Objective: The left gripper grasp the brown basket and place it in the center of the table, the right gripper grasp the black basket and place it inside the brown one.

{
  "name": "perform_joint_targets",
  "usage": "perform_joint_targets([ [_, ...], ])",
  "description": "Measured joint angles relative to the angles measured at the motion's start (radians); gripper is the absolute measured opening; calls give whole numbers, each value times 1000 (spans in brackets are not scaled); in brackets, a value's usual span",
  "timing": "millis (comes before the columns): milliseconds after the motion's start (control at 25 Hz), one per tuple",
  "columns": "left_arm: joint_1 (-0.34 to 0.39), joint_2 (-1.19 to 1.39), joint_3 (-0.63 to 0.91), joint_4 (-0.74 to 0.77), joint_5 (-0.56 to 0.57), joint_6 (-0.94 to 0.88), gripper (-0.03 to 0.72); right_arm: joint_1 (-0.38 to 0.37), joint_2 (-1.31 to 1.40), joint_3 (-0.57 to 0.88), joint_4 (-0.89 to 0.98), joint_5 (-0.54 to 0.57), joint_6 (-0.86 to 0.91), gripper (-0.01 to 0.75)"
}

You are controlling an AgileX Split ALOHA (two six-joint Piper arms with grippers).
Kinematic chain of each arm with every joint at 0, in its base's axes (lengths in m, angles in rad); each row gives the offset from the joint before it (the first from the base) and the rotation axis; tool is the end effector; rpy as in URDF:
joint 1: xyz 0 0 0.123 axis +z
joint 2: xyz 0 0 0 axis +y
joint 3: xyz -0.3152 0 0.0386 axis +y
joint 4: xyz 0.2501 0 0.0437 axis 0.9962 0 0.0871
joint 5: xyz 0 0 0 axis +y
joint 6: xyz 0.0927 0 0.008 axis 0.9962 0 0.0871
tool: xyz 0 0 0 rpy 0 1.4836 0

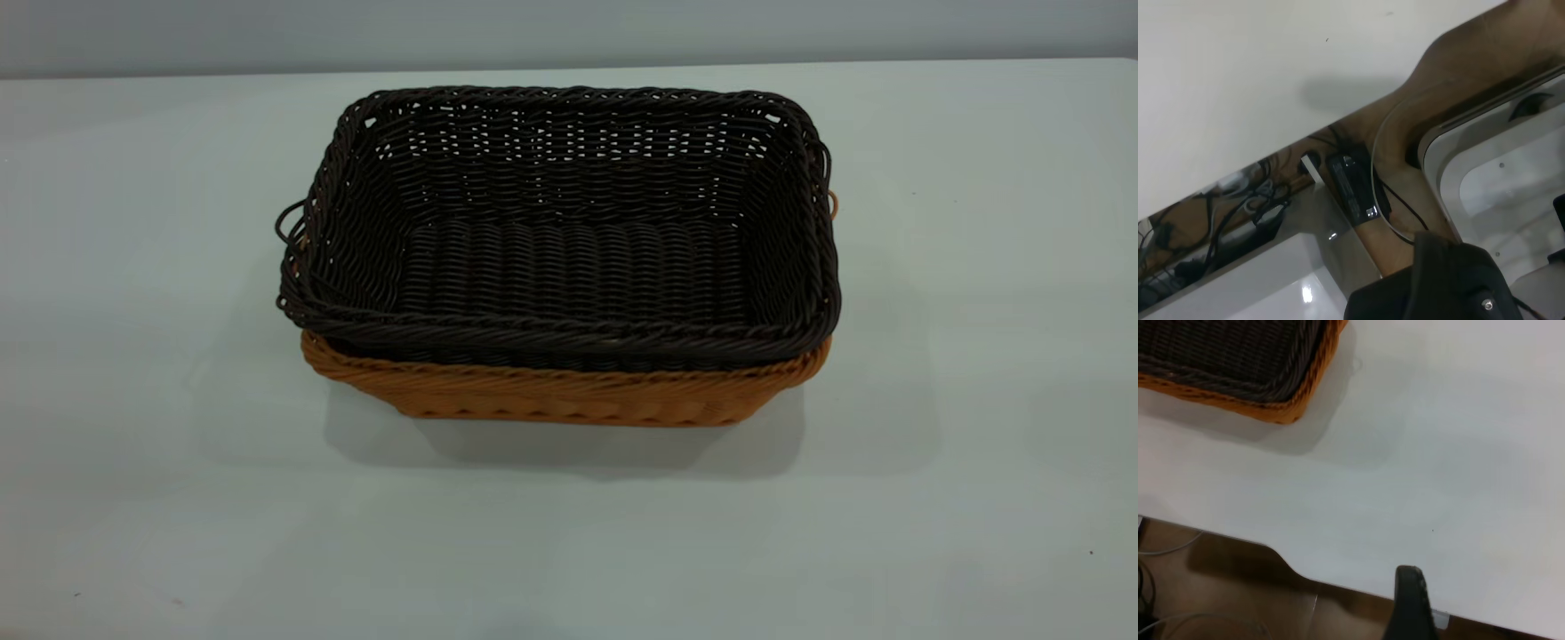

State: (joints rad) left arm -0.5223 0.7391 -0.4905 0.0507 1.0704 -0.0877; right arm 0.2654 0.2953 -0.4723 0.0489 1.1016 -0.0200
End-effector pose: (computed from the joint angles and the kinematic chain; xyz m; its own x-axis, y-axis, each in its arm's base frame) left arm 0.0689 -0.0349 0.2570 -0.8463 0.4142 -0.3350 0.4328 0.9012 0.0208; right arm 0.0089 0.0066 0.2696 -0.7172 -0.1927 -0.6697 -0.2887 0.9568 0.0338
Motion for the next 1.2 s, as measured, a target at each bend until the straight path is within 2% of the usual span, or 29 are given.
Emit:
perform_joint_targets([
  [560, 0, -217, 0, 1, 0, -3, 420, -6, -2, 0, 0, 0, 0, 479],
  [640, 0, -268, 0, 1, 5, -3, 420, -43, -14, 0, 4, 0, 0, 479],
  [720, 19, -309, 0, 0, 10, -3, 420, -112, -35, 0, 7, 0, 0, 479],
  [880, 187, -366, 0, 1, 14, -3, 420, -247, -117, 0, 8, 0, 0, 479],
  [1040, 378, -452, 0, 4, 16, -3, 420, -270, -255, 0, 8, 4, 0, 479],
  [1200, 489, -578, 0, 5, 24, -3, 420, -270, -311, 0, 8, 12, 1, 479],
])
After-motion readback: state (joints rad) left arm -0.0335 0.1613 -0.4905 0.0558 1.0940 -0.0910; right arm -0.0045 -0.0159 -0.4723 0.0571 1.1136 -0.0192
